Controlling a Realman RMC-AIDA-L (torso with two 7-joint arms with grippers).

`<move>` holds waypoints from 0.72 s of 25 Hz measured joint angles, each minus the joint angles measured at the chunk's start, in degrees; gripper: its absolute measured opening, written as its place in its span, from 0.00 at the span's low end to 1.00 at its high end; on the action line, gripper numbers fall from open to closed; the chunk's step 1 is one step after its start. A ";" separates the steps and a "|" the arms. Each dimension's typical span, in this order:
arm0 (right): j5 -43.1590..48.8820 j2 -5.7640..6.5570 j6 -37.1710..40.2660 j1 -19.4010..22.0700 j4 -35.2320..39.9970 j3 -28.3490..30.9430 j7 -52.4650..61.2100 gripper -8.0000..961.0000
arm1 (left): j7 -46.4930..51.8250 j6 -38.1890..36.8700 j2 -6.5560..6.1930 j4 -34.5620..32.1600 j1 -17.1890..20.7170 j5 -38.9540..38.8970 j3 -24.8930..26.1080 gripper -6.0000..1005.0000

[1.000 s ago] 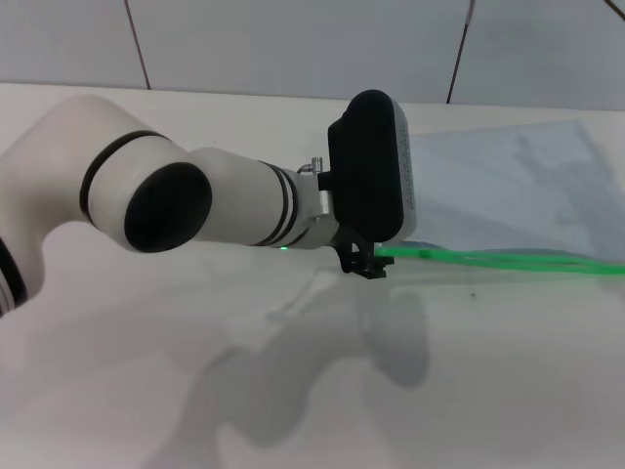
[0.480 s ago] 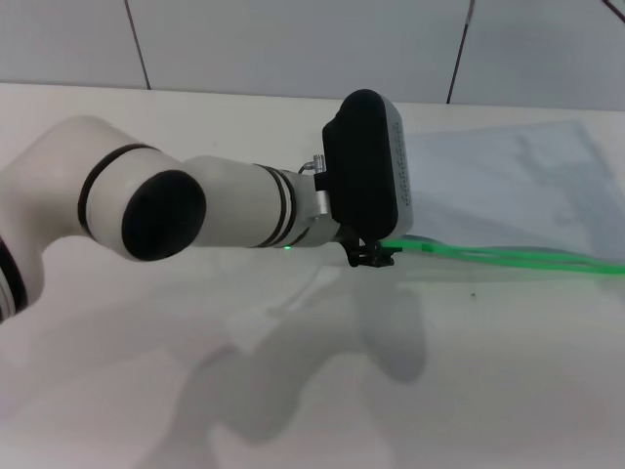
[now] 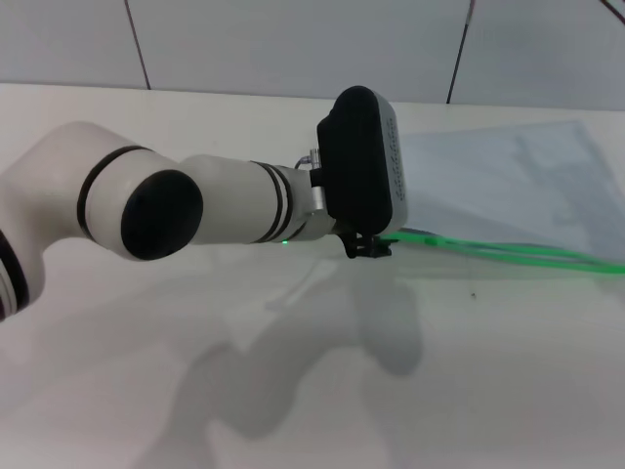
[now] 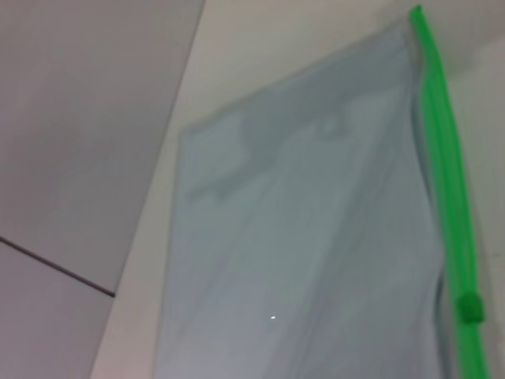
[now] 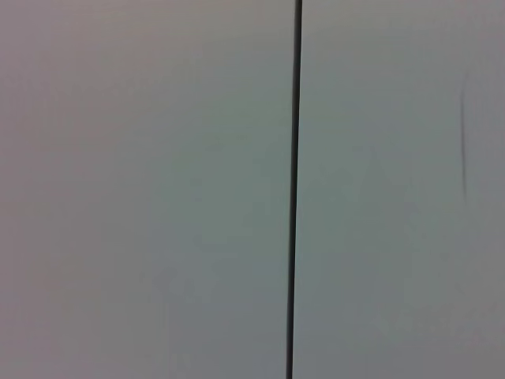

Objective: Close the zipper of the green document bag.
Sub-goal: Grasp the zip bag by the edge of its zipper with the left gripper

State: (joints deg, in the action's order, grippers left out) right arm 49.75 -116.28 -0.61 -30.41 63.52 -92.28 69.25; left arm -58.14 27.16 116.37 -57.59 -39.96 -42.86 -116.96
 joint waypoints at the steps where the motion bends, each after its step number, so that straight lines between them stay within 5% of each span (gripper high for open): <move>1: 0.00 0.00 0.00 0.00 0.00 -0.01 -0.02 0.93 | -0.05 -0.60 0.00 0.29 -0.05 -0.02 -0.06 0.73; 18: 0.00 0.00 0.00 0.00 0.09 -0.46 -0.06 0.93 | -0.14 -2.35 0.00 0.82 -0.07 -0.03 -0.58 0.73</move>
State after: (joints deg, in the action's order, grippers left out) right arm 49.74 -116.28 -0.61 -30.41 63.61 -92.74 69.19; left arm -58.27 24.81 116.37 -56.77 -40.02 -42.89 -117.54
